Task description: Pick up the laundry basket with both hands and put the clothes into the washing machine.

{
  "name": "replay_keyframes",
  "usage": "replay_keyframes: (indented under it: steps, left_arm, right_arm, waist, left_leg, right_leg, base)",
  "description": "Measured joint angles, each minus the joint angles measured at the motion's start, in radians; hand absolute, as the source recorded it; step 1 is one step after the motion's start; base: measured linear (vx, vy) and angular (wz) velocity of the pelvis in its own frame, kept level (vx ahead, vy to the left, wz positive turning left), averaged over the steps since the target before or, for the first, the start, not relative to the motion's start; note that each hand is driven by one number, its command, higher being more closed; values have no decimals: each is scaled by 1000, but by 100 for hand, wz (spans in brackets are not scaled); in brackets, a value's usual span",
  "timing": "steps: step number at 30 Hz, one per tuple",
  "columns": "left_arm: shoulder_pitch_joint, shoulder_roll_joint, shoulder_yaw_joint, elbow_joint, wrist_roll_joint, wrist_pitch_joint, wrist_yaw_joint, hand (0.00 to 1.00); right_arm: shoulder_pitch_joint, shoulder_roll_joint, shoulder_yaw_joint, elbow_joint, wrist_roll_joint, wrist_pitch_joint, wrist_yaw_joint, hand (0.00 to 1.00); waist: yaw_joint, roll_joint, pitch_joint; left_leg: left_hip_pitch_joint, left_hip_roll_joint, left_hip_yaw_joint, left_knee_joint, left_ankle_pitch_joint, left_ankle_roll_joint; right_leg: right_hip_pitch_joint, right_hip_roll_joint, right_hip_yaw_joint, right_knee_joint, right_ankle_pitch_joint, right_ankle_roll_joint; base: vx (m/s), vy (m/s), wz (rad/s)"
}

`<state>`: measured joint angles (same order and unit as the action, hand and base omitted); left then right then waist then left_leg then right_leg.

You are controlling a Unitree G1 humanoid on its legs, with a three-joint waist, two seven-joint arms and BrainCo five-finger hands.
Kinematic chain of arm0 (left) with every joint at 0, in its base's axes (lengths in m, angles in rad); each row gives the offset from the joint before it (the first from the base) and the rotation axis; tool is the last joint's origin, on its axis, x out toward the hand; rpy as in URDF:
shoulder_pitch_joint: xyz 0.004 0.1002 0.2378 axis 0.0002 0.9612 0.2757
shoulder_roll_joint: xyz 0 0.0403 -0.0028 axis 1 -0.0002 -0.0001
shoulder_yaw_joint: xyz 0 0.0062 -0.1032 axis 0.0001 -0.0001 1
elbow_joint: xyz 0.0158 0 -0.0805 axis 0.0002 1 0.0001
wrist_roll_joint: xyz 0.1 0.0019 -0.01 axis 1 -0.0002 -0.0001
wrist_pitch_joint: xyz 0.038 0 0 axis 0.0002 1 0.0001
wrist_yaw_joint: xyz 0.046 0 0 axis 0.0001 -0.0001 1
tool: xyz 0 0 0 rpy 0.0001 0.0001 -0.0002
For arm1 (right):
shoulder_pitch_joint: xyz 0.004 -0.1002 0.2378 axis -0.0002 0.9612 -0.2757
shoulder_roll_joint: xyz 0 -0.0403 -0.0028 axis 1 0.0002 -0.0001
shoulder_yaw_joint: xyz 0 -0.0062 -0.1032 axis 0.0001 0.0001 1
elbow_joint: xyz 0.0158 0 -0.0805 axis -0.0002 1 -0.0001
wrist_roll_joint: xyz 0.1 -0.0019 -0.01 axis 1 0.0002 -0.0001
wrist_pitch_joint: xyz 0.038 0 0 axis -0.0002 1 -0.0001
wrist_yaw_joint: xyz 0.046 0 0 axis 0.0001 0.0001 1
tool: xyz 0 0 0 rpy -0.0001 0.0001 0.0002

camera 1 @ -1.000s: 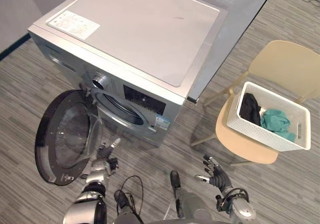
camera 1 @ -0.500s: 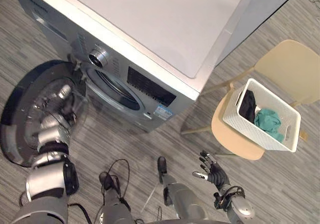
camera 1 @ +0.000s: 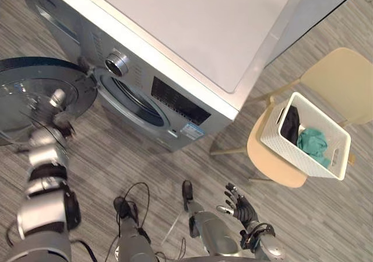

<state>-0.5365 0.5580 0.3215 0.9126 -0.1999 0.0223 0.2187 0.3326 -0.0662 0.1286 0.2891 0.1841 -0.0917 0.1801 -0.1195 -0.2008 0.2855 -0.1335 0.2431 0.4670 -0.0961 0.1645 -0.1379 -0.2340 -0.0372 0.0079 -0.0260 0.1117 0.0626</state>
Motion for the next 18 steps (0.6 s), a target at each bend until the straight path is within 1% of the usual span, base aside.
replay_keyframes:
  steps: [1, 2, 3, 4, 5, 6, 7, 8, 9, 10, 11, 12, 14, 15, 16, 18]
  left_arm:
    - [34, -29, 0, -5, 12, -1, -1, 0]
    - [102, -92, 0, -8, 23, 0, -2, 0]
    - [163, -157, -1, -9, 28, 0, -6, 0]
    - [190, -188, -3, -9, 30, 1, -12, 0]
    - [245, -248, -7, -9, 36, 0, -27, 0]
    - [298, -297, -7, -5, 37, -1, -40, 0]
    - [332, -327, -6, 7, 36, -2, -47, 0]
    - [366, -353, -5, 20, 33, -2, -53, 0]
    - [395, -373, -4, 44, 32, -2, -69, 0]
    - [408, -380, -5, 46, 32, -2, -73, 0]
    - [423, -386, -4, 47, 33, -3, -80, 0]
    - [430, -385, -4, 47, 33, -7, -85, 0]
    - [431, -384, 0, 49, 33, -9, -85, 0]
    - [428, -384, 0, 53, 33, -9, -87, 0]
    - [426, -384, 1, 68, 33, -9, -88, 0]
    - [429, -385, 3, 81, 33, -8, -87, 0]
  right_arm:
    - [-8, 2, -9, 23, -6, 0, 0, 0]
    - [-29, 7, -39, 71, -32, 2, -4, 0]
    - [-45, 12, -69, 109, -50, 3, -9, 0]
    - [-51, 13, -85, 125, -63, 4, -14, 0]
    - [-63, 12, -114, 157, -80, 5, -29, 0]
    - [-78, 8, -138, 190, -92, 9, -39, 0]
    - [-87, 5, -151, 218, -107, 12, -50, 0]
    - [-94, -1, -162, 249, -117, 17, -55, 0]
    - [-96, -9, -170, 281, -121, 27, -65, 0]
    - [-96, -13, -171, 294, -129, 31, -70, 0]
    - [-98, -20, -171, 318, -149, 35, -72, 0]
    - [-101, -21, -173, 325, -156, 37, -74, 0]
    - [-106, -20, -173, 328, -159, 37, -76, 0]
    - [-110, -20, -173, 337, -160, 38, -77, 0]
    - [-109, -20, -173, 361, -163, 41, -77, 0]
    - [-110, -19, -177, 373, -169, 48, -76, 0]
  waist:
    - [0, 7, 3]
    - [1, 12, 1]
    - [10, 23, 1]
    - [18, 30, -1]
    - [28, 50, -9]
    - [27, 68, -23]
    - [27, 92, -31]
    - [27, 122, -48]
    - [34, 157, -68]
    - [42, 171, -78]
    - [55, 193, -91]
    - [55, 203, -98]
    - [55, 207, -113]
    - [52, 204, -121]
    - [49, 195, -138]
    - [48, 186, -150]
  left_leg:
    - [5, -1, -1, 0, 0, 0]
    - [15, -3, -4, -1, 0, 0]
    - [23, -6, -7, -1, -1, 1]
    - [25, -8, -7, -1, -2, 2]
    - [24, -13, -14, -2, -2, 3]
    - [26, -19, -29, -2, -2, 3]
    - [29, -23, -40, -3, -2, 3]
    - [30, -28, -50, -7, -3, 5]
    - [33, -32, -60, -7, -4, 6]
    - [36, -34, -62, -7, -5, 7]
    - [47, -35, -67, -7, -5, 7]
    - [53, -35, -73, -7, -5, 7]
    - [58, -34, -77, -8, -6, 8]
    - [58, -35, -75, -8, -11, 12]
    - [58, -36, -68, -8, -17, 14]
    - [63, -37, -52, -8, -20, 18]
  right_leg:
    - [0, -1, -5, 14, -9, 0]
    - [1, -4, -8, 39, -27, 2]
    - [1, -7, -10, 59, -38, 4]
    - [1, -9, -11, 64, -42, 4]
    - [4, -15, -17, 66, -45, 7]
    - [15, -23, -32, 69, -50, 13]
    - [24, -29, -42, 70, -56, 14]
    - [30, -35, -52, 73, -61, 16]
    - [42, -40, -63, 74, -67, 19]
    - [46, -42, -65, 75, -71, 22]
    - [61, -43, -70, 75, -74, 24]
    - [71, -44, -78, 74, -77, 22]
    - [77, -44, -83, 74, -84, 22]
    - [76, -44, -82, 72, -83, 22]
    - [74, -44, -74, 66, -81, 22]
    - [72, -44, -58, 57, -75, 22]
  base:
    - [-7, 17, 11]
    - [-8, 24, 12]
    - [-7, 26, 11]
    - [-3, 27, 12]
    - [4, 26, 23]
    - [15, 35, 35]
    - [23, 40, 38]
    - [35, 43, 37]
    - [31, 35, 27]
    - [34, 29, 22]
    - [20, 21, 15]
    - [1, 21, 15]
    - [-4, 6, 5]
    - [-26, 17, -7]
    - [-28, 21, -13]
    - [1, 17, -22]
